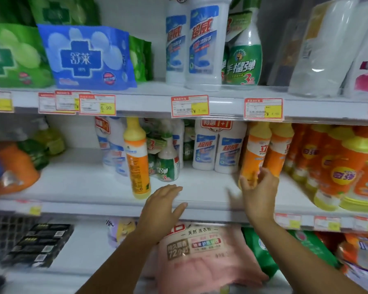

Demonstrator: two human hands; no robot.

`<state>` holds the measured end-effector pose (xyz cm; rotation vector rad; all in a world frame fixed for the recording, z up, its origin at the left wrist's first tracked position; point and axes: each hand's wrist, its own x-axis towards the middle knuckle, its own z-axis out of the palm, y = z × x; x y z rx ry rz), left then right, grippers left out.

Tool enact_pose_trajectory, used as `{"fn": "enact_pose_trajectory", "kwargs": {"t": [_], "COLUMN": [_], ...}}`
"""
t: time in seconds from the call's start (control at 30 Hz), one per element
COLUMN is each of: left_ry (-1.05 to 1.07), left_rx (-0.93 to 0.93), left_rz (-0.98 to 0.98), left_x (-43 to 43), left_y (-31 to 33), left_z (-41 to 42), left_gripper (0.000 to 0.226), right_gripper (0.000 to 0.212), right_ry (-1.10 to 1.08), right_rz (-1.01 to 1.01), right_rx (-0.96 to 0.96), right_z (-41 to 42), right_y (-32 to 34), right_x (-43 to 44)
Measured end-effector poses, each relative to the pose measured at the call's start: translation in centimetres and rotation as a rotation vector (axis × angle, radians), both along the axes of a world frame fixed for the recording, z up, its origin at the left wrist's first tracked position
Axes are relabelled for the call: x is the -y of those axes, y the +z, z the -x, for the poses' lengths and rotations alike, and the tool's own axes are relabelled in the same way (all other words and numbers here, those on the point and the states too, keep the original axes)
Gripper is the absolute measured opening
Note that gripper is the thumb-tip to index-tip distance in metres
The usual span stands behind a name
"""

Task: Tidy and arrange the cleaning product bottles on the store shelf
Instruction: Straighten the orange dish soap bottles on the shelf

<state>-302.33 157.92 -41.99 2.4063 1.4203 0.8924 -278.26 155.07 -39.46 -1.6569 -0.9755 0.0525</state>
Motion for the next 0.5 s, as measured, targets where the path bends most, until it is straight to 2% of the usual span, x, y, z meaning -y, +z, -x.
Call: {"fn": "enact_pose_trajectory", "kwargs": {"t": [0.03,0.1,0.17,0.23,0.3,0.4,0.5], "left_ry": [0.014,0.05,0.099,0.174,0.249,0.28,0.275], "left_rx": [0.01,0.031,0.054,0.085,0.103,0.073,0.04], "left_rz": [-0.006,-0.003,0.005,0.008,0.03,0.023,0.026], "left_x": [0.4,1.1,1.6,1.9,2.1,2.2,2.0], "left_y": [0.3,0.7,0.9,0.8,0.4,-0.4,-1.0], "left_z": [0.8,3.0,5.4,8.1,10.4,12.6,13.3], "left_gripper": [0.049,0.048,0.046,0.043,0.042,0.045,0.057], "right_gripper": [0.049,0.044,0.045,0.059,0.076,0.09,0.074], "right_ry": [0.029,0.221,0.454,0.655,0.796,0.769,0.643], "right_rz": [-0.038,-0.042,0.042,0.143,0.178,0.143,0.144], "right_rx": [0.016,0.041,0.093,0.135,0.09,-0.028,-0.017], "right_z": [1.9,6.2,10.5,14.6,18.3,21.8,22.2], "right_y": [0.3,1.3,2.3,3.3,3.9,4.0,4.0], "right_x": [0.3,0.2,-1.0,-2.9,-4.7,-6.9,-7.7]}}
